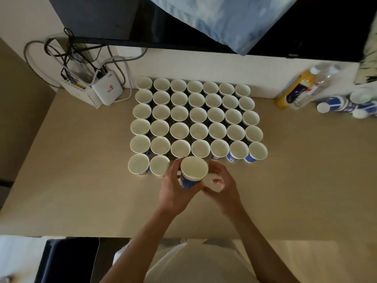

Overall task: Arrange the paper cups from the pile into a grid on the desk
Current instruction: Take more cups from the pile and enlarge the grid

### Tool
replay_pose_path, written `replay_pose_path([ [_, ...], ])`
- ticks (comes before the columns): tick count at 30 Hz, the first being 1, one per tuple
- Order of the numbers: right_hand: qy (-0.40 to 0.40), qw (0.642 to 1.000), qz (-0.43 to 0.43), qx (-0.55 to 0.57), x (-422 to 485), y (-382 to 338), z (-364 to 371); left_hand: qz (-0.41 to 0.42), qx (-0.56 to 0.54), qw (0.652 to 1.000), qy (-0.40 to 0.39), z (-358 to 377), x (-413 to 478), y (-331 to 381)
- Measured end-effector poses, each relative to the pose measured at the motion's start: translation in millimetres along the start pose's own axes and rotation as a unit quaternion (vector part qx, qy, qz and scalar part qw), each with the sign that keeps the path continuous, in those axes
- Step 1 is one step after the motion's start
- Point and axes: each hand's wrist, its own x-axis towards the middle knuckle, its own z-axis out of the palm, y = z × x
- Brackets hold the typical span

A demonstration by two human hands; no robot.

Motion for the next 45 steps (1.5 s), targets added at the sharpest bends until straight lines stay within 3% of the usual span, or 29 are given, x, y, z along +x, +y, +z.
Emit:
replay_pose_path([
  [3,-0.047,0.999,-0.019,-0.017,-2,-8,-6,0.009,-0.012,0.999,-0.034,16,1,3],
  [10,0.006,1.0,-0.008,0.001,1,11,-7,0.008,-0.006,0.997,-0.083,16,5,-2],
  [22,0.08,0.991,0.082,-0.076,27,75,12,-0.046,0.017,0.999,0.001,-17,-1,-17],
  [45,0.083,0.993,0.081,-0.03,43,85,32,-0.079,0.028,0.996,0.022,-35,-11,-25],
])
